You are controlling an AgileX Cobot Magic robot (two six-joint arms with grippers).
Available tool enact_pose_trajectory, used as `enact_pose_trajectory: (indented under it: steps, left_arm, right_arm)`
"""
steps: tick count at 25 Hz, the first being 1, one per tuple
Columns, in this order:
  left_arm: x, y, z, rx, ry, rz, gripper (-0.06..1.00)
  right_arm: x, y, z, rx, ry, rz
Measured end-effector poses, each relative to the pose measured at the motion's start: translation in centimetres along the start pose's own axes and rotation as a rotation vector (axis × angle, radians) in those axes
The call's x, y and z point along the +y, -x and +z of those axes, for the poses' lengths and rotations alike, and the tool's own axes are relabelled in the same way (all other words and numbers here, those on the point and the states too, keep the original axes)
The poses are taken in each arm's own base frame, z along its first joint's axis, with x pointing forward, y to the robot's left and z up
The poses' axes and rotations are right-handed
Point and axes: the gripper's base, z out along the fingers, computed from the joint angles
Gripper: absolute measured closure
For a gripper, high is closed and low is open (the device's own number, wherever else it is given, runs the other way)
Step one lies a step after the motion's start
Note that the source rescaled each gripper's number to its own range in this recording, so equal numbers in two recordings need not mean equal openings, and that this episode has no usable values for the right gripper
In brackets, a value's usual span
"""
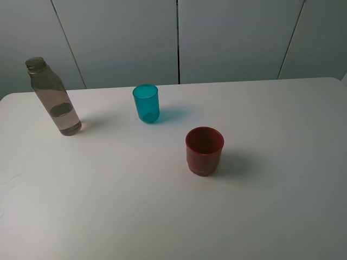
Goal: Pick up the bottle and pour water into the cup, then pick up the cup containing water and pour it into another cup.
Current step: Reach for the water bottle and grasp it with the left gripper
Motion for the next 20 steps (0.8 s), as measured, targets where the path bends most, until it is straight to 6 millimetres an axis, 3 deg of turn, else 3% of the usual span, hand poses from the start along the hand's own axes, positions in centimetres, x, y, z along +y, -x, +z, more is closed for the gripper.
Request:
enact_pose_trajectory:
  steps: [11, 20]
  left_arm:
    - [0.6, 0.0, 8.2, -0.023, 0.033, 0.025, -0.01]
    - [0.5, -4.4, 11.3, -0.032, 0.054, 0.013, -0.01]
  right_arm:
    - [0.0, 0.0, 0.0, 0.0, 0.0, 0.0]
    - [0.0, 0.0, 0.0, 0.0, 0.0, 0.0]
